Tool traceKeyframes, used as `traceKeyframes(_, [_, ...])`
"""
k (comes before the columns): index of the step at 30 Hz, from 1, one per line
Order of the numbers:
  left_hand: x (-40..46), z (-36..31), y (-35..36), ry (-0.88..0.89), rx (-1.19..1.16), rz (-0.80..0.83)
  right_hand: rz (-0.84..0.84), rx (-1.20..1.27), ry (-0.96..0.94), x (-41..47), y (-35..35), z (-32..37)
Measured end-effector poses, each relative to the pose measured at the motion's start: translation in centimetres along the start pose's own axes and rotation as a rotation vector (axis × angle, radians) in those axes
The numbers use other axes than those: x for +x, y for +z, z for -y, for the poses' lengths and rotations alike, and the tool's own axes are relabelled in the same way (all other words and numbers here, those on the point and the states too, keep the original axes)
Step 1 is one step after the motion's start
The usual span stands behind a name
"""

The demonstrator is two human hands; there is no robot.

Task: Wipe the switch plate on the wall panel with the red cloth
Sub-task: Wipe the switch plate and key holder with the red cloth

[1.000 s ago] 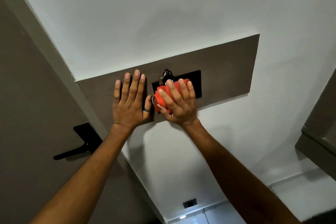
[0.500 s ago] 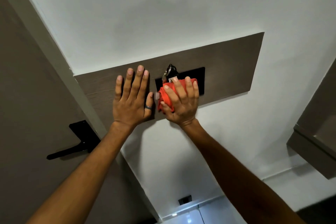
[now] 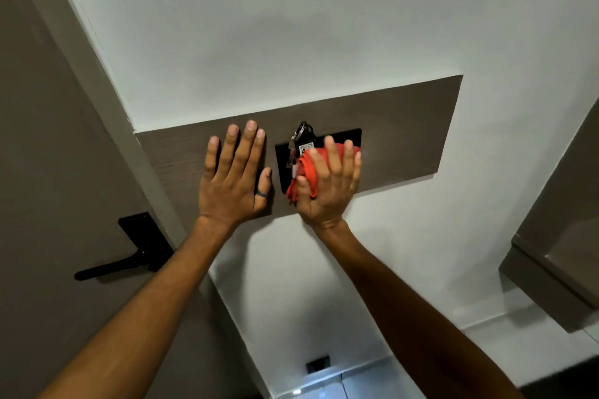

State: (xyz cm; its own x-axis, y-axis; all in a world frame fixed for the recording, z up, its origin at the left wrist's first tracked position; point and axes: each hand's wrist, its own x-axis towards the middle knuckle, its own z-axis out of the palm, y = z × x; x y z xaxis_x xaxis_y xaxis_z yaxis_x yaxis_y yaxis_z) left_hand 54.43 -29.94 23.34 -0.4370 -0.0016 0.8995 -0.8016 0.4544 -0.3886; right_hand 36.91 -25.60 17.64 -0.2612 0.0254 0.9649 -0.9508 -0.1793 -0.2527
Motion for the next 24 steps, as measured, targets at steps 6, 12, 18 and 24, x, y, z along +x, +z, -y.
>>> traceKeyframes(6, [0.1,0.0,-0.1,-0.006,0.005,0.015,0.052,-0.021,-0.129,1.7,-2.0,-3.6])
traceKeyframes(12, [0.0,-0.3,-0.3,-0.003,0.018,0.027,0.075,0.010,-0.121,4.1,-1.3,-4.7])
traceKeyframes(18, [0.2,-0.3,-0.5,-0.012,0.048,0.020,0.144,-0.066,-0.430,2.8,-2.9,-8.2])
traceKeyframes(24, [-0.3,-1.0,-0.1,-0.036,0.043,0.051,0.137,-0.020,-0.293,4.8,-2.6,-5.9])
